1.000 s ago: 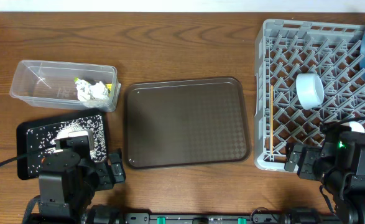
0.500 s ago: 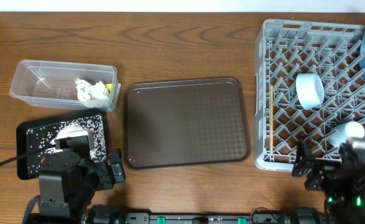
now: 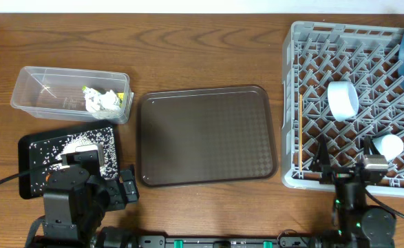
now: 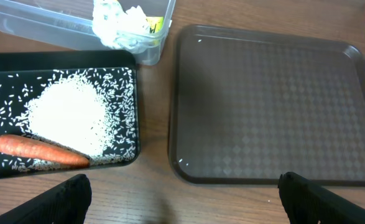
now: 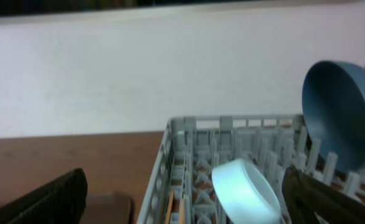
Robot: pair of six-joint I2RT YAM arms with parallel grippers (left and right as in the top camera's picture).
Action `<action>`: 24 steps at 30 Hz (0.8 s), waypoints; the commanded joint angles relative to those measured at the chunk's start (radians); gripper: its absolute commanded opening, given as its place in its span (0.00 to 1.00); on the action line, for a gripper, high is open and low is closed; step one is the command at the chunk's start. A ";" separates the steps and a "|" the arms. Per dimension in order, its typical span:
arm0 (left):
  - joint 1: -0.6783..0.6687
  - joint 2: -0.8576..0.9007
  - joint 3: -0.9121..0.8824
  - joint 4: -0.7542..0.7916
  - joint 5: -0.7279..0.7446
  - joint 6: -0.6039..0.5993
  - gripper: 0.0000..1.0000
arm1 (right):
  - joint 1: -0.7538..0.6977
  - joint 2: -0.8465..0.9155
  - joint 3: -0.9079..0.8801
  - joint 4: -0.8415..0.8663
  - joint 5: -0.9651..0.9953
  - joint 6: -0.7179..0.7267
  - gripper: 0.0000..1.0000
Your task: Sort waste into correct bins and load items into the dishwasher rack
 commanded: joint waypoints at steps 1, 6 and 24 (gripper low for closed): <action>0.003 -0.003 -0.006 0.001 -0.008 -0.001 0.98 | 0.005 -0.008 -0.128 0.154 -0.004 -0.034 0.99; 0.003 -0.003 -0.005 0.000 -0.008 -0.001 0.98 | 0.005 -0.008 -0.195 0.193 0.011 -0.087 0.99; 0.003 -0.003 -0.005 0.000 -0.008 -0.001 0.98 | 0.005 -0.006 -0.195 0.029 -0.046 -0.072 0.99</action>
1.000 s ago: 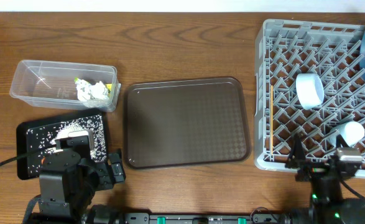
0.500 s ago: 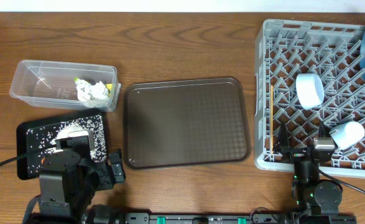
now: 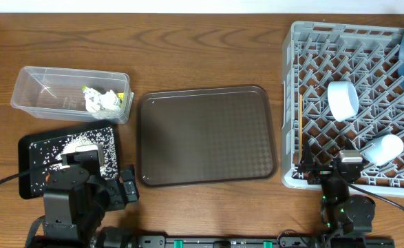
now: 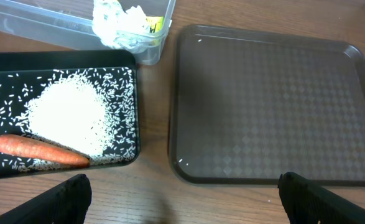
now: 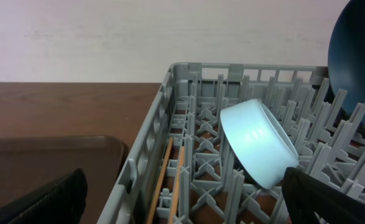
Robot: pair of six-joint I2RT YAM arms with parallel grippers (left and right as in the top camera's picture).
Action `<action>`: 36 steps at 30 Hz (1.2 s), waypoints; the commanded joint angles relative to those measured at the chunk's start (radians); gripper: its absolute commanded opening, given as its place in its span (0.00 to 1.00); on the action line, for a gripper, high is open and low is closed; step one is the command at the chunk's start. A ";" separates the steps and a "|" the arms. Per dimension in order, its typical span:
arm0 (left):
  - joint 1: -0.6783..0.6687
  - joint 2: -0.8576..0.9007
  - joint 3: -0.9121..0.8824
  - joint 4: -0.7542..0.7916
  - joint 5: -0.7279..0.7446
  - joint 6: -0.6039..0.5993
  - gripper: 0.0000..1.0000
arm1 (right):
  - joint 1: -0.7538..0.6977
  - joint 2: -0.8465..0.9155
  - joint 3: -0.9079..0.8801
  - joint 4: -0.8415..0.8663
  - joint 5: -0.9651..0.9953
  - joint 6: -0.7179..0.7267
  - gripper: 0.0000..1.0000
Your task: Sort waste into correct bins and load items into the dishwasher rack
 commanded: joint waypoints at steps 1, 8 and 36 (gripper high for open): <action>0.003 -0.003 -0.005 0.000 -0.008 -0.001 0.98 | 0.005 -0.006 -0.001 -0.004 -0.011 -0.018 0.99; 0.003 -0.003 -0.005 0.000 -0.008 -0.001 0.98 | 0.005 -0.006 -0.001 -0.004 -0.011 -0.018 0.99; 0.003 -0.235 -0.386 0.544 -0.064 0.038 0.98 | 0.005 -0.006 -0.001 -0.004 -0.011 -0.018 0.99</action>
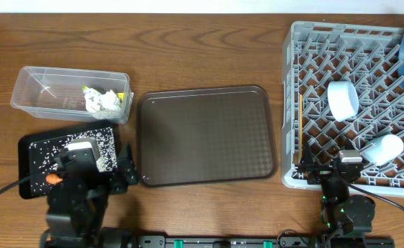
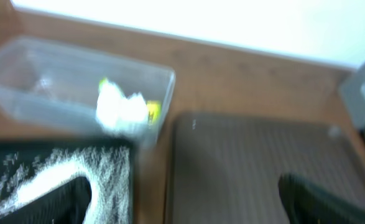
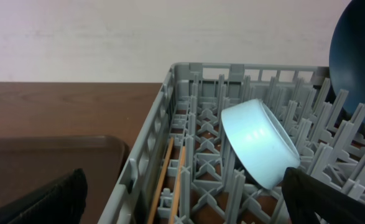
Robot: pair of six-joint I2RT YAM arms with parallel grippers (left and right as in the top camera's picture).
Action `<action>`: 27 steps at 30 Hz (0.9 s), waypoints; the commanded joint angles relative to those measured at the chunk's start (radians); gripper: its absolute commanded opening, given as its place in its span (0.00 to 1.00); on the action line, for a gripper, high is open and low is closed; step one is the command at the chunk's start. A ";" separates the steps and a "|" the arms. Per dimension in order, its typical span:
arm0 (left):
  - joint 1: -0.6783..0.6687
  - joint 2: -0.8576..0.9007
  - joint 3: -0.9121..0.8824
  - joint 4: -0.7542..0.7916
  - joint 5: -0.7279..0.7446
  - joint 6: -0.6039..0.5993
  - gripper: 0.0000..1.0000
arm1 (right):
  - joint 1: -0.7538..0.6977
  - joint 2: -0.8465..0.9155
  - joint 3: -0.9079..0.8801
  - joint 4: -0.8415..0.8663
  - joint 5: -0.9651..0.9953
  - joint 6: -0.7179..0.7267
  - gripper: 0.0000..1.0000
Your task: Sort waste into correct bins and load items into the dishwasher rack
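Observation:
A grey dishwasher rack [image 1: 292,103] on the right holds a light blue bowl [image 3: 258,151], a dark blue bowl [image 3: 359,37], a white cup [image 1: 383,147] and wooden chopsticks [image 3: 170,180]. My right gripper [image 3: 182,202] is open and empty at the rack's near edge. The clear waste bin [image 1: 43,86] holds crumpled paper [image 2: 121,111]. In front of it, a black tray [image 1: 29,148] carries rice and a carrot [image 1: 52,178]. My left gripper [image 2: 182,196] is open and empty over the black tray's right end; its view is blurred.
A bare brown serving tray [image 1: 208,134] lies in the middle of the wooden table, between the black tray and the rack. The wall runs along the table's far edge.
My left arm has shifted toward the black tray and its camera has tilted up, now blurred and showing the bin and wall. The carrot now shows from overhead. The right arm has not moved.
First my right gripper stood higher over the rack's front, facing the wall, while the left rested by the black tray. Then the right sat lower at the rack's near edge and has stayed there. Now the left arm has moved. Both stay open and empty.

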 commanded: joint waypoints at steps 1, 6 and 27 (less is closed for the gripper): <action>0.002 -0.076 -0.179 0.141 -0.004 0.017 0.98 | 0.005 -0.006 -0.001 -0.003 -0.007 -0.018 0.99; -0.007 -0.211 -0.451 0.438 -0.005 0.023 0.98 | 0.005 -0.006 -0.001 -0.003 -0.007 -0.018 0.99; -0.008 -0.362 -0.718 0.626 0.017 0.243 0.98 | 0.005 -0.006 -0.001 -0.003 -0.007 -0.018 0.99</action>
